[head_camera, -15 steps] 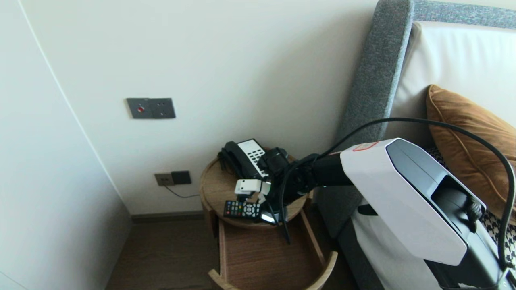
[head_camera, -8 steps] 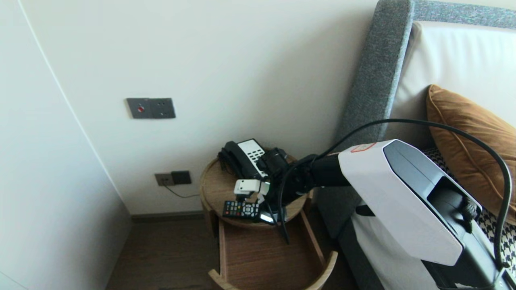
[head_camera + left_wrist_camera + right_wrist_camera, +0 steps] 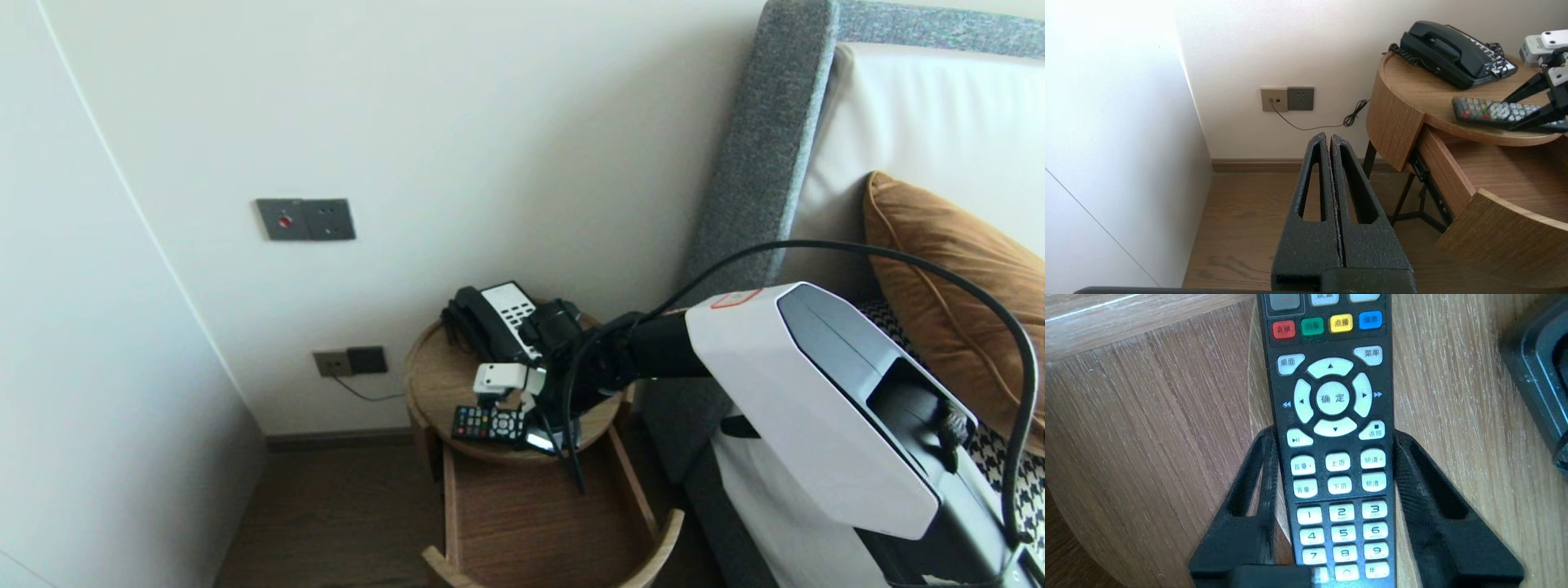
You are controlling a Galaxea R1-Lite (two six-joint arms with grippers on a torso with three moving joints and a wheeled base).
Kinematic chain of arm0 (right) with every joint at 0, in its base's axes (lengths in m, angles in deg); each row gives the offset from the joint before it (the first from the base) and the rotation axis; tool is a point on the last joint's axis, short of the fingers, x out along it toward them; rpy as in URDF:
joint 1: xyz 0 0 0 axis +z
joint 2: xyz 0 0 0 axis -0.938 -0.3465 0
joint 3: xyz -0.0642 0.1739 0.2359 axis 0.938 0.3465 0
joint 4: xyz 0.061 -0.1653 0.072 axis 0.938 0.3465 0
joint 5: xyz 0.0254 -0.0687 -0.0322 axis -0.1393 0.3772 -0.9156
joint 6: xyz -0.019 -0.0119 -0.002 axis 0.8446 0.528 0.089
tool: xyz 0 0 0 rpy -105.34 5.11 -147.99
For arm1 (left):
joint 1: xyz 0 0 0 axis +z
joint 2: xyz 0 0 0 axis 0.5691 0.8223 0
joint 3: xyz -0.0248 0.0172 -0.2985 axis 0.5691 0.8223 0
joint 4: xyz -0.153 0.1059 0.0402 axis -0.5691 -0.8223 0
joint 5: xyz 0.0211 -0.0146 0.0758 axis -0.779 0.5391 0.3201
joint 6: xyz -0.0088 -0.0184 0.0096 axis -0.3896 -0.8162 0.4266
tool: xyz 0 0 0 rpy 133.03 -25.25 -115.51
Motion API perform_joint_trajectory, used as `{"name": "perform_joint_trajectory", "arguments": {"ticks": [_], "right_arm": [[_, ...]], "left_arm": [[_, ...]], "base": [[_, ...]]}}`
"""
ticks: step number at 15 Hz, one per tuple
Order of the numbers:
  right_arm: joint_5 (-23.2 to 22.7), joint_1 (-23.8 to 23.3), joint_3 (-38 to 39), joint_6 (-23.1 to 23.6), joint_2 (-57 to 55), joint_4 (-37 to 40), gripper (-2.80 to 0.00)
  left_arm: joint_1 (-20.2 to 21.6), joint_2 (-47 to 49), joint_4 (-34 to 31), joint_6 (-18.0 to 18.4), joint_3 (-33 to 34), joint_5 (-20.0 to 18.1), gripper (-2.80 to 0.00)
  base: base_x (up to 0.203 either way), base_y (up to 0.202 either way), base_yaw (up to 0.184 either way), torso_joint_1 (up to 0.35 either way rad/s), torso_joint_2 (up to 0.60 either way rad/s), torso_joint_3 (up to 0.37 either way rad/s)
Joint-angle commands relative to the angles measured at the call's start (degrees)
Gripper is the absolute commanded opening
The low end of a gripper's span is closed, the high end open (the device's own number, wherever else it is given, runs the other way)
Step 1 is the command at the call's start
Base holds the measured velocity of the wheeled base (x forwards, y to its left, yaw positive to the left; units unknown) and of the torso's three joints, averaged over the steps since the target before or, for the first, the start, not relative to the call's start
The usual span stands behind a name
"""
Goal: Take the remote control out of the drawer one by one and place them on the table, then close the nightstand drawer
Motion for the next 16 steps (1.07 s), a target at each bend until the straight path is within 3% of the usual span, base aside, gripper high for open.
{"name": "perform_joint_trajectory", "arguments": {"ticks": [1,11,16], "right_arm": [[0.2,0.1,0.0,0.1,0.4,0.2,0.00],[1.0,0.3,2.4,-2.6,8.6,0.2,0.00],[1.1,-0.2,7.5,-8.8,17.8,2.9,0.00]], "left_arm": [[0.0,-0.1,0.0,0.0,0.0,0.0,-2.80],[0.0,-0.1,0.0,0.0,0.0,0.0,-2.80],[0.1,-0.1,0.0,0.0,0.0,0.0,-2.80]], "base": [[0.000,0.000,0.000,0.000,0.00,0.000],[0.000,0.000,0.000,0.000,0.00,0.000],[0.000,0.000,0.000,0.000,0.00,0.000]]}}
